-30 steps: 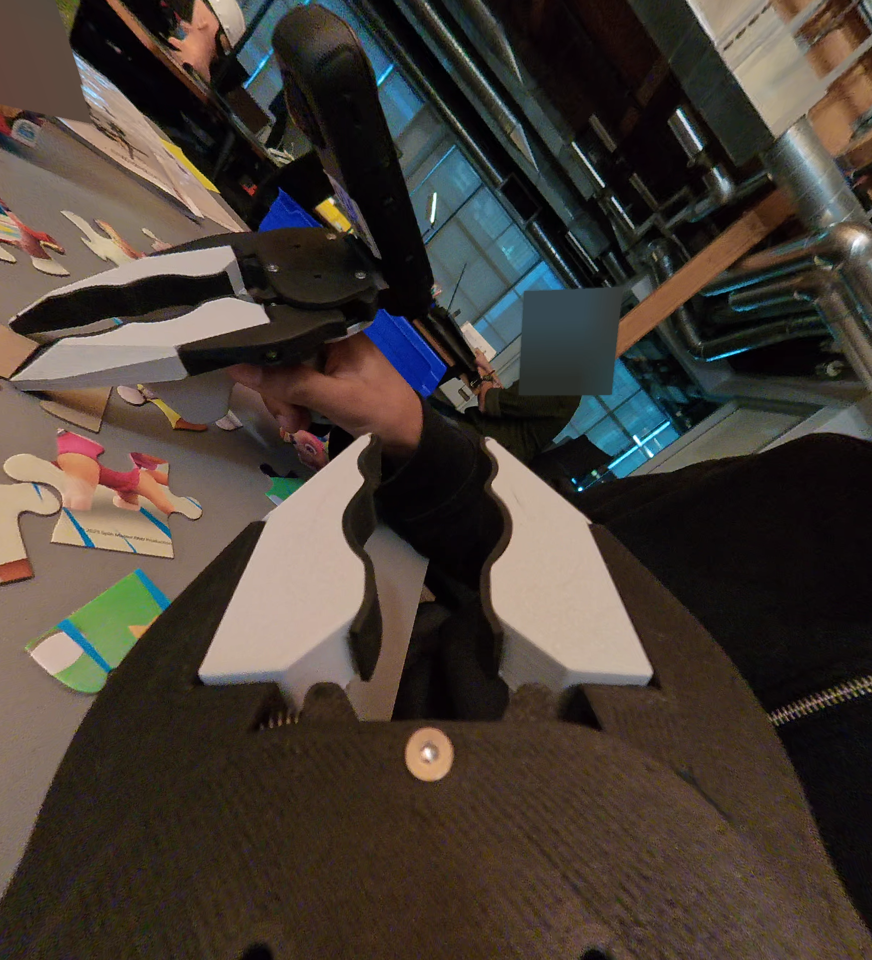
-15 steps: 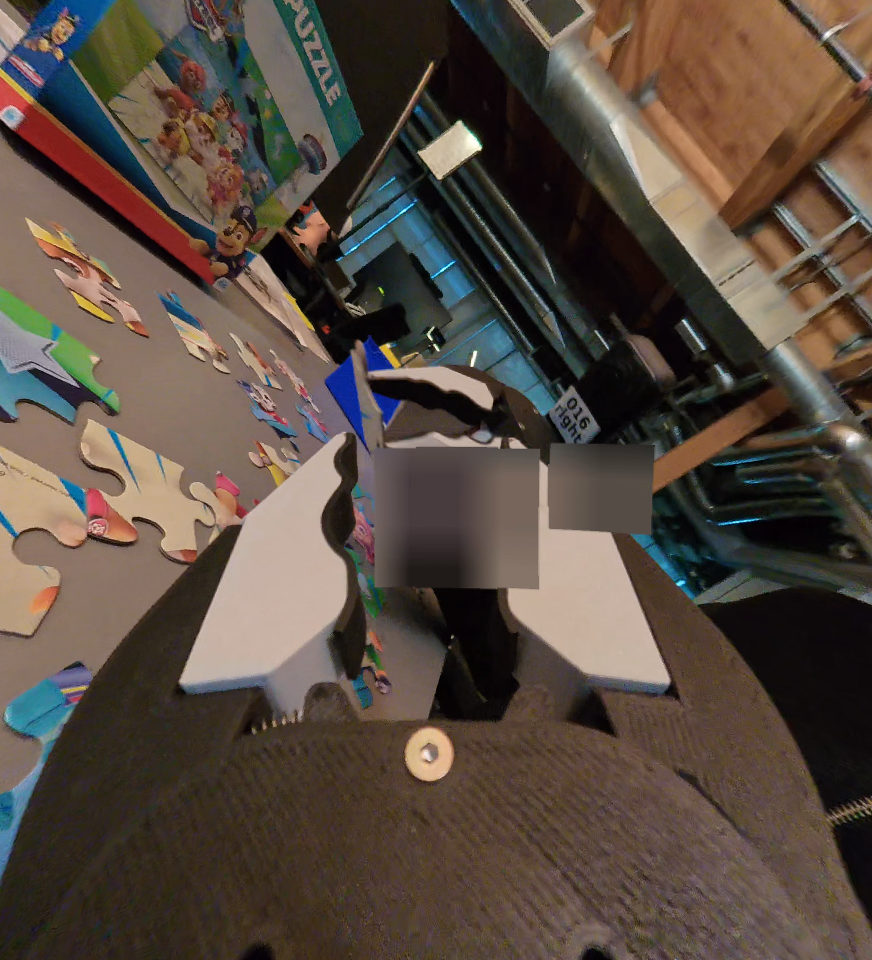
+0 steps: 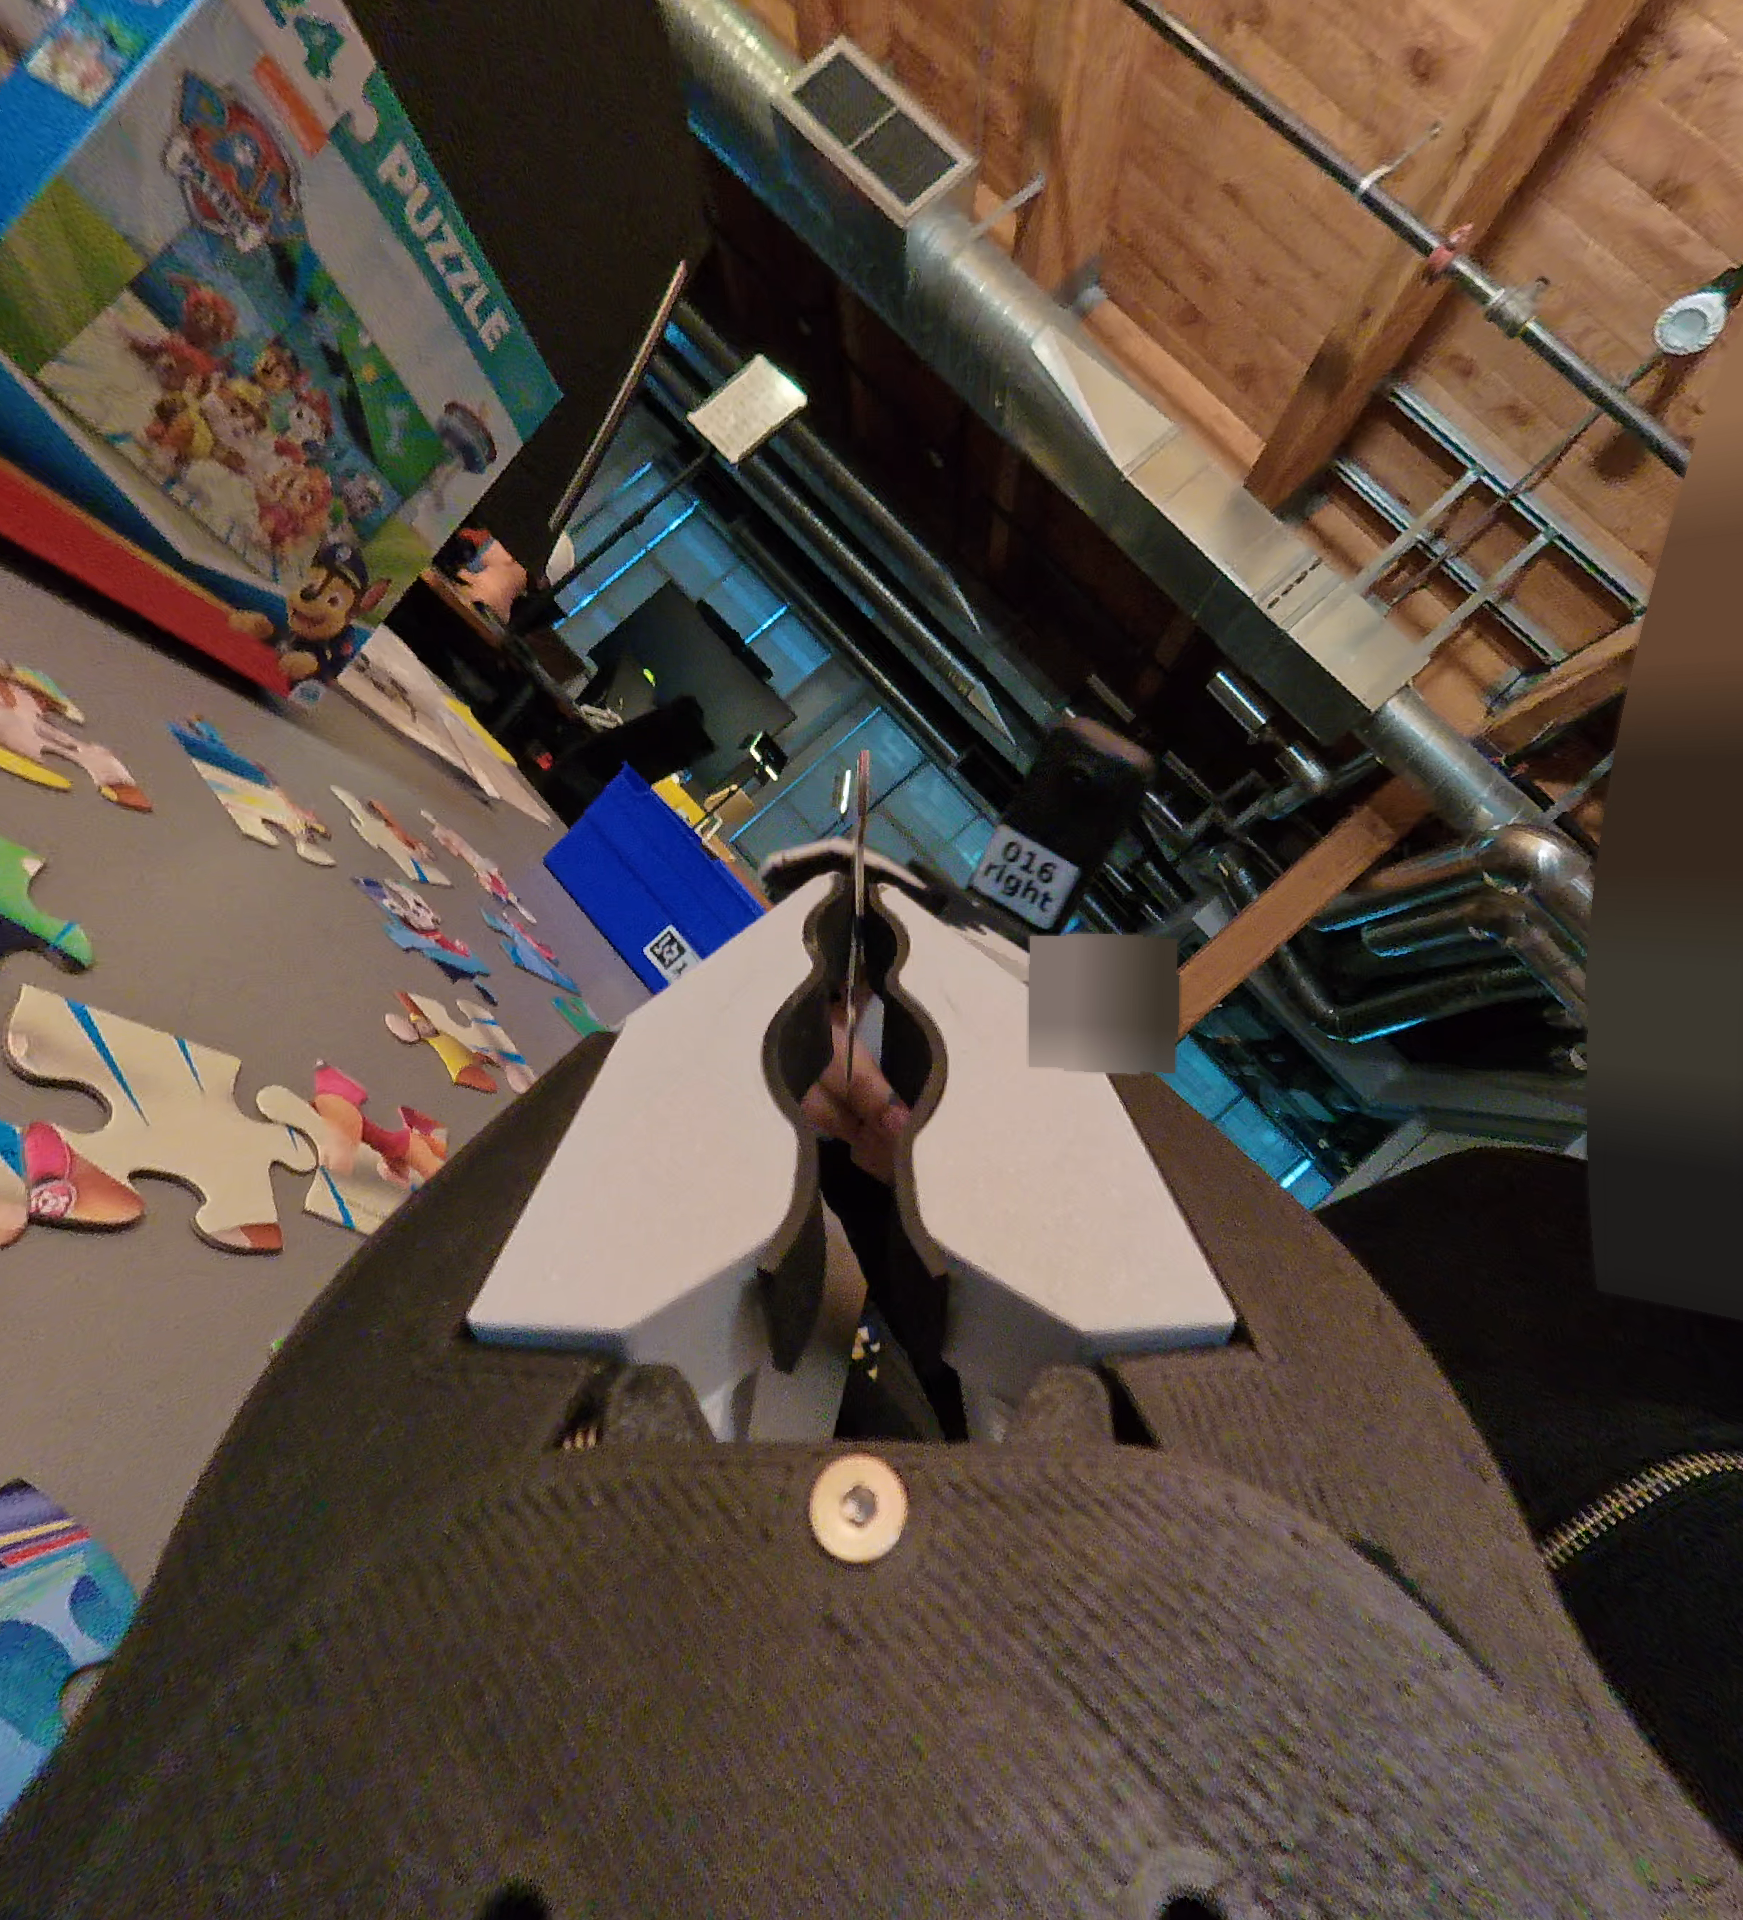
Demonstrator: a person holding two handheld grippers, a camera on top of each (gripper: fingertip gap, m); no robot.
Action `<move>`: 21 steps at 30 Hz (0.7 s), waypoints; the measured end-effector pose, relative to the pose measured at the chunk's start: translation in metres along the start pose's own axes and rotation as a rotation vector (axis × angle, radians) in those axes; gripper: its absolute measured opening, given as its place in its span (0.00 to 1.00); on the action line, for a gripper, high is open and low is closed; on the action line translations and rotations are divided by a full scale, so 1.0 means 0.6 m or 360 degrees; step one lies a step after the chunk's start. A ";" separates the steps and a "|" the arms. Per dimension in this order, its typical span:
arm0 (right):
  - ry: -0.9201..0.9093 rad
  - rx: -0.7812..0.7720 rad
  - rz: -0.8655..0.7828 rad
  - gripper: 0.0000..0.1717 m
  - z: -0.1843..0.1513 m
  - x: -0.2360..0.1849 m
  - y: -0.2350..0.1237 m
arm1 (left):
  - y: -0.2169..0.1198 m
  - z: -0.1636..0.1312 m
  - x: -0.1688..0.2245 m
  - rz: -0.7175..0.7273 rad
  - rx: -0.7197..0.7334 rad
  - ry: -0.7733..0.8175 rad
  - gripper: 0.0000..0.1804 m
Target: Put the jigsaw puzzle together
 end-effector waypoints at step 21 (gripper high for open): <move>-0.0952 -0.0816 -0.1274 0.04 -0.055 0.179 0.026 | -0.014 0.007 -0.011 0.0544 -0.0243 0.0438 0.28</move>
Point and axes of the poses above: each gripper's, where its closed fingertips meet, y out along the fingers, z out of its top, x = y × z across the jaws, the point moved 7 cm from there along -y, back along the fingers, and after that the axes turned 14 degrees about y, right-handed, at the moved point
